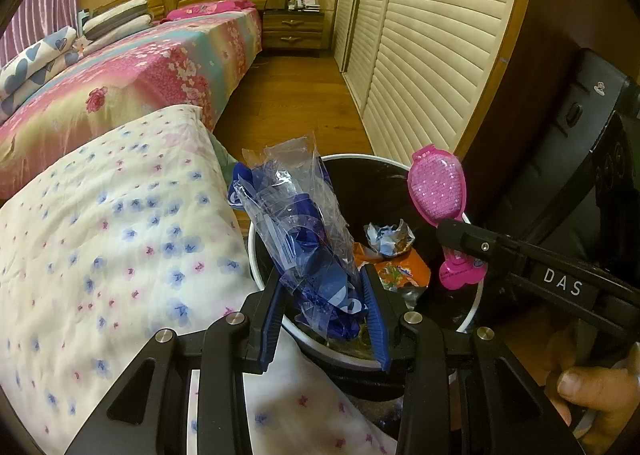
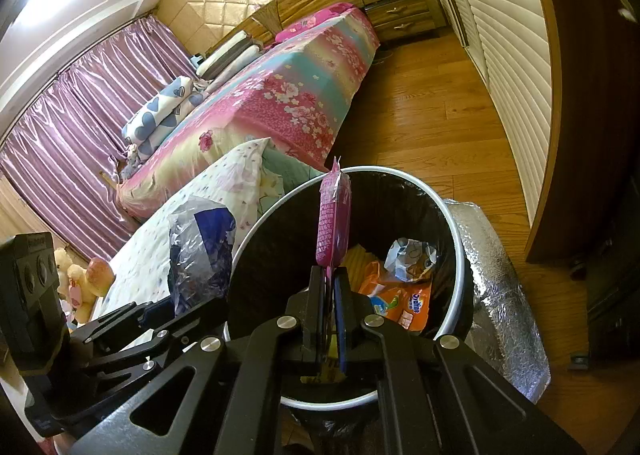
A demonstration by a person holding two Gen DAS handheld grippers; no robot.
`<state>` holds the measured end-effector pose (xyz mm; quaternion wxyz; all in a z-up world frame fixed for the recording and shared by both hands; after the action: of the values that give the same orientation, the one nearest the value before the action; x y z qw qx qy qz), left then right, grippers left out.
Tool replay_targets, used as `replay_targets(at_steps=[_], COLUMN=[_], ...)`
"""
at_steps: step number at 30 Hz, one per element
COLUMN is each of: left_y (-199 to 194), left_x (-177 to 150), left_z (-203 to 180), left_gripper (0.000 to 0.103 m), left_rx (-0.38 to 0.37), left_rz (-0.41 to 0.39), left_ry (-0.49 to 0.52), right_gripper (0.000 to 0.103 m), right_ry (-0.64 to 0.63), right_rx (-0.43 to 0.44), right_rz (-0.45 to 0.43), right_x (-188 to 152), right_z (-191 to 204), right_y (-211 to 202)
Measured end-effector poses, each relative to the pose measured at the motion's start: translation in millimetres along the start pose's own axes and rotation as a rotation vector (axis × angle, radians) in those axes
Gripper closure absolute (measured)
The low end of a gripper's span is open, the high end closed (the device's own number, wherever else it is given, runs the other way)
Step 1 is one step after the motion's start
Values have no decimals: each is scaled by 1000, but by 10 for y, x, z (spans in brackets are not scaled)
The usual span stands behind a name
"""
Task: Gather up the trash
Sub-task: 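Open both tools to drop the blue bag and hairbrush into the bin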
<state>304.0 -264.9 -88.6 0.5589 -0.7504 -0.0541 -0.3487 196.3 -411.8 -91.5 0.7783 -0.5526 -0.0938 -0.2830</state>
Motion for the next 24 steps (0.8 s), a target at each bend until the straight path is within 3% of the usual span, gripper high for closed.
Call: replay_targets(at_steps=[9, 12, 15, 16, 18, 24], left_y=[14, 16, -29, -55, -134, -488], left_x=[21, 31, 14, -5, -57, -325], left_z=[-25, -21, 4, 27, 94, 308], left_gripper=[66, 63, 54, 47, 44, 44], left_rx=[-9, -8, -3, 2, 8, 14], left_rz=[2, 3, -5, -6, -21, -84], left_ry=[4, 8, 2, -4, -20, -98], right_gripper=[98, 94, 93, 89, 69, 48], right_ry=[13, 16, 31, 34, 42, 28], right_rx=[-4, -6, -2, -4, -3, 1], right_rz=[-1, -1, -8, -12, -28, -82], right_x=[33, 45, 61, 64, 66, 2], right_z=[-52, -64, -86, -92, -94, 45], right_y=[12, 15, -13, -28, -78, -265])
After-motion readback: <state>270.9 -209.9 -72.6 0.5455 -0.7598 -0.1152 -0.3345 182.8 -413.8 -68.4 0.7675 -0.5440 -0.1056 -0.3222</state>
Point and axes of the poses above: each gripper's, at about its wrist camera, not at the fingertips, and y roughly the way its jaws point, z to its left, x to its top, the point moved 5 cm from there along y, roughly the way its jaws point, and after that the axes turned 4 degrees about z, right-handed, at the moved point
